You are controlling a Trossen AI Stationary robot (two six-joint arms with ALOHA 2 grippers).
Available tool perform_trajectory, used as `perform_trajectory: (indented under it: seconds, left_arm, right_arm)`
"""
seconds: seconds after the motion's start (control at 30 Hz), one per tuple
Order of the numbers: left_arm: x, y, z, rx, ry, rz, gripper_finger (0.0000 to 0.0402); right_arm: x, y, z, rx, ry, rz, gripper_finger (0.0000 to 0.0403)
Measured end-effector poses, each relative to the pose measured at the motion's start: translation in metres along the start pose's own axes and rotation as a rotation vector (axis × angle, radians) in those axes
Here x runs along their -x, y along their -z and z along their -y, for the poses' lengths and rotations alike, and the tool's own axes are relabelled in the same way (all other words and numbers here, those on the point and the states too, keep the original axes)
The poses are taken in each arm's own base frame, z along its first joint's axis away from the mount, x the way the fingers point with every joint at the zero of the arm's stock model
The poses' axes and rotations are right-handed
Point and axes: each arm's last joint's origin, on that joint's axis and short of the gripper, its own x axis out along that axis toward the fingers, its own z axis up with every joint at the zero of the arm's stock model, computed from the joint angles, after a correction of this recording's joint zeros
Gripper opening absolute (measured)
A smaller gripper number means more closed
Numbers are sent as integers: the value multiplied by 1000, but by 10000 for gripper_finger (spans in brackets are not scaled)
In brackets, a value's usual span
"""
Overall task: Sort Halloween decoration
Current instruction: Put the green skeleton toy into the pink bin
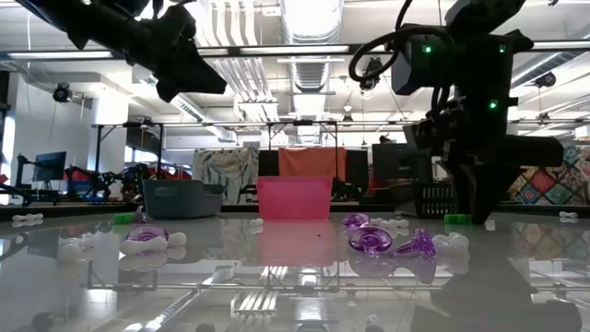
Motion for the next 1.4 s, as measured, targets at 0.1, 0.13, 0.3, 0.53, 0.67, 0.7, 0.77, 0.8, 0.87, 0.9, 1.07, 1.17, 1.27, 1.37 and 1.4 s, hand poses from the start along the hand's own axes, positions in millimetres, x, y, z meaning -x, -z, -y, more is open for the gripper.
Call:
perform_trajectory:
  seconds: [0.1, 0.13, 0.3, 0.53, 0.67, 0.7, 0.77, 0.8, 0.87, 0.9, 1.07, 1.17, 1.27, 1.37, 1.4]
  left_arm:
    - [-4, 2, 0, 9, -1, -18, 78]
    - [-5, 3, 0, 13, -1, -24, 78]
    - [-11, 6, 2, 25, 2, -43, 78]
    - [-14, 6, 10, 15, 35, -29, 78]
    - [-13, 6, 14, 12, 54, -28, 78]
    - [-13, 6, 15, 11, 59, -29, 78]
    - [-12, 6, 17, 8, 67, -30, 78]
    - [-12, 6, 18, 7, 69, -29, 78]
    - [-12, 7, 18, 6, 72, -29, 78]
    - [-12, 6, 18, 7, 72, -27, 78]
    - [-12, 6, 18, 8, 73, -21, 77]
    - [-12, 5, 18, 9, 74, -13, 78]
    - [-12, 5, 18, 9, 74, -14, 78]
    - [-12, 5, 18, 12, 74, -13, 78]
    - [-12, 5, 18, 13, 74, -12, 78]
  right_arm:
    - [0, -1, 0, 4, -8, 4, 133]
    - [0, -1, 0, 3, -10, 8, 124]
    - [0, -2, 2, -7, -27, 14, 57]
    - [2, -2, 7, -32, -76, 20, 14]
    - [13, -1, 8, -34, -101, 72, 12]
    - [17, -2, 9, -36, -114, 94, 12]
    - [26, -3, 10, -46, -127, 157, 12]
    - [31, -6, 10, -51, -132, 211, 12]
    - [42, -12, 12, -58, -140, 340, 12]
    - [48, -16, 14, -59, -135, 407, 12]
    - [70, -40, 30, -85, -60, 756, 12]
    - [74, -54, 43, -105, 23, 910, 12]
    - [72, -66, 58, -142, 96, 1006, 12]
    - [67, -74, 75, -201, 143, 1075, 12]
    - [65, -76, 81, -219, 156, 1091, 12]
